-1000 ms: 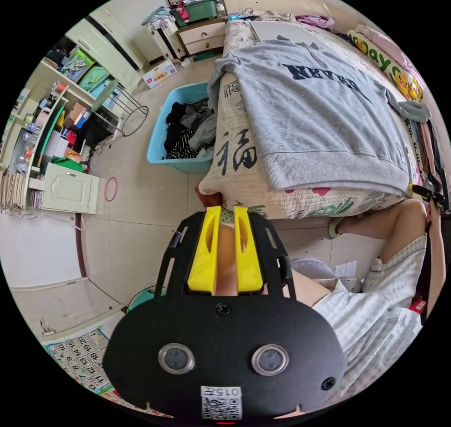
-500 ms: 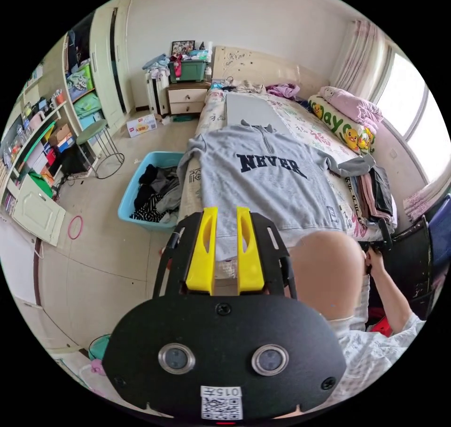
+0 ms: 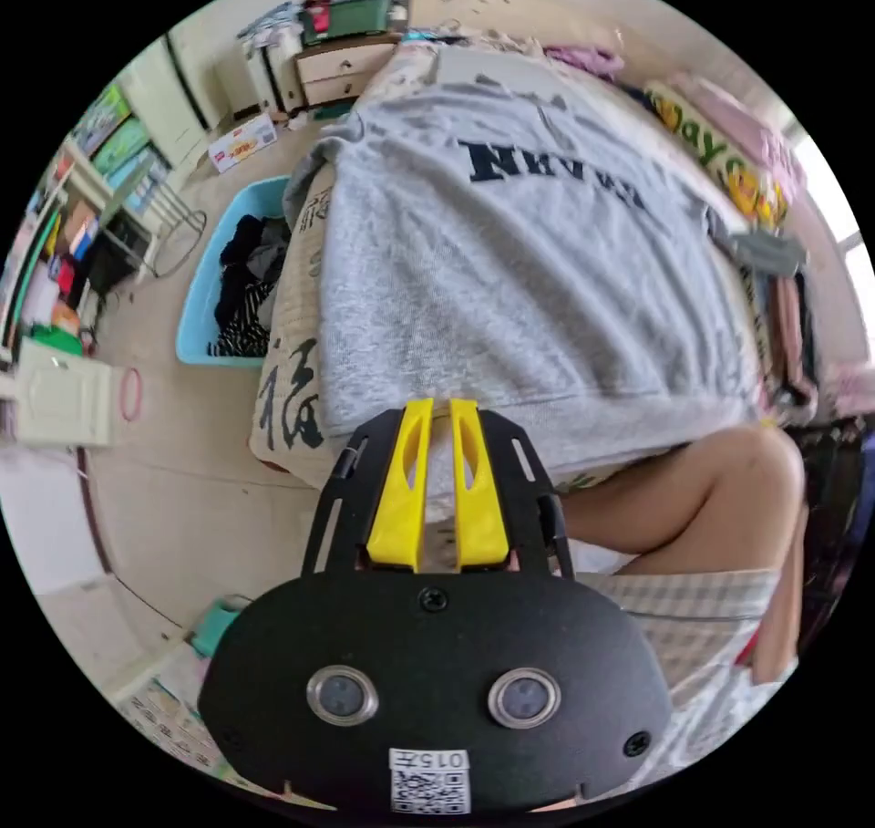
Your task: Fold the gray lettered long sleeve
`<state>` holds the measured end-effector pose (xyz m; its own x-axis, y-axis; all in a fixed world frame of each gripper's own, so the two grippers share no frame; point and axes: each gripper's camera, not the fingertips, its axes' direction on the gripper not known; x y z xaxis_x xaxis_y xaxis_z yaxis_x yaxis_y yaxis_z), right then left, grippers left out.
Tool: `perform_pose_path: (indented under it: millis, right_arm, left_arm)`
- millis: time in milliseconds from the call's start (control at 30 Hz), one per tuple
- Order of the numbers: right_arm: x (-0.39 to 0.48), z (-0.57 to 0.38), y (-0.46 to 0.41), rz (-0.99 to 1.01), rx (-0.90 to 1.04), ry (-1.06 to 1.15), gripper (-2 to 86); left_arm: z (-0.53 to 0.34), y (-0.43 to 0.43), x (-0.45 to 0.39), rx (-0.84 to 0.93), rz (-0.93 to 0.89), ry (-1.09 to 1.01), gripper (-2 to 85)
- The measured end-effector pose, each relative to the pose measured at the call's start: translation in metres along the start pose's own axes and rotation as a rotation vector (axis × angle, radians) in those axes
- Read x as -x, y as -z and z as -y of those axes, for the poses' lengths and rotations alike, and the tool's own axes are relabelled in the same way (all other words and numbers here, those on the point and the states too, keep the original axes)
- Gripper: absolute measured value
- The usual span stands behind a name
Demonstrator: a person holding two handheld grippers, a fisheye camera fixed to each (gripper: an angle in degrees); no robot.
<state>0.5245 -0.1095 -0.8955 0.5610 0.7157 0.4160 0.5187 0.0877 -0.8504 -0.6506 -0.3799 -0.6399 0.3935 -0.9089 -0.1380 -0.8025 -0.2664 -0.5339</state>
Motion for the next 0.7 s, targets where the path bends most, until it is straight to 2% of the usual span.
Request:
perform_pose_path:
  millis: [100, 200, 300, 433, 533, 700]
  right_arm:
    - [-0.026, -0.007, 0.01, 0.111, -0.109, -0.083, 4.8]
    - [-0.033, -0.005, 0.016, 0.118, -0.131, -0.077, 4.7]
    - [-0.028, 0.001, 0.032, 0.038, -0.117, -0.001, 3.9]
    - [-0.027, 0.02, 0.108, -0.136, -0.299, 0.093, 1.9]
    - [-0.022, 0.07, 0.186, -0.255, -0.385, 0.179, 5.1]
    - [-0.005, 0.188, 0.286, -0.392, -0.464, 0.184, 12.8]
  left_arm:
    - [-0.025, -0.002, -0.026, -0.13, 0.174, -0.112, 3.2]
    - [-0.042, -0.009, -0.037, -0.207, 0.238, -0.077, 2.6]
    - [-0.056, -0.013, -0.034, -0.274, 0.225, -0.049, 2.2]
    - [-0.069, -0.017, -0.017, -0.333, 0.134, 0.043, 2.0]
    - [-0.075, -0.021, -0.002, -0.351, 0.062, 0.103, 1.9]
    - [-0.077, -0.025, 0.005, -0.34, 0.081, 0.07, 1.9]
